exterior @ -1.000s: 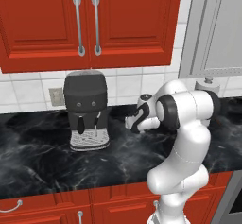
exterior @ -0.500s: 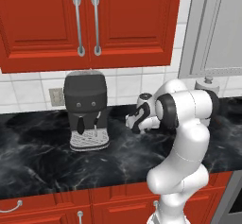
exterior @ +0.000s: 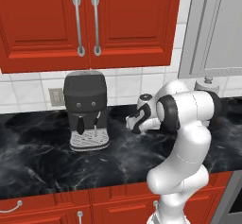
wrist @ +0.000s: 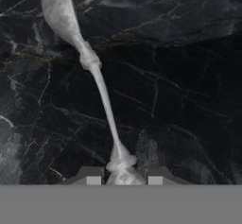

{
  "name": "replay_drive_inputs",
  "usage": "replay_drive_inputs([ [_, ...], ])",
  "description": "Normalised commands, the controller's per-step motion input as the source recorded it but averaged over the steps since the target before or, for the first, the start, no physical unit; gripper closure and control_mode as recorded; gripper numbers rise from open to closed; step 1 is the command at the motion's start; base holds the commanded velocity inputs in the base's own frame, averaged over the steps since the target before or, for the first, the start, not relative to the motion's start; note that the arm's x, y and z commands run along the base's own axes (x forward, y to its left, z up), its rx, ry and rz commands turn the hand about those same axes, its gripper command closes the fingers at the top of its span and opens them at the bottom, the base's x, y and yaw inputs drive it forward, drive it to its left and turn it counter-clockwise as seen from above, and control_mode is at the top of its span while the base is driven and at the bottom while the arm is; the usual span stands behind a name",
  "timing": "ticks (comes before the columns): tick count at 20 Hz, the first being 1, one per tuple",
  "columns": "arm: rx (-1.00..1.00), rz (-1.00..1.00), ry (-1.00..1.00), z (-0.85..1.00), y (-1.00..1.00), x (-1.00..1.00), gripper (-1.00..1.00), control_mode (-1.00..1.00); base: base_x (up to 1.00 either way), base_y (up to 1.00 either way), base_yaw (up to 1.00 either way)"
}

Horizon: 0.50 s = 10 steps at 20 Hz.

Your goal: Organize the utensils by type. Pick up the wooden spoons from the counter and place them in the open cabinet. Then pick up the metallic utensils from the counter and place them in the open drawer.

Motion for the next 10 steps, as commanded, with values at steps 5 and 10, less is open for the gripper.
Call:
replay_drive_inputs([
  [5,0.0,0.0,-0.01,0.06,0.0,-0.16,1.0,-1.0,0.0,0.0,0.0],
  [10,0.0,0.0,-0.11,0.43,0.01,-0.03,1.0,-1.0,0.0,0.0,0.0],
])
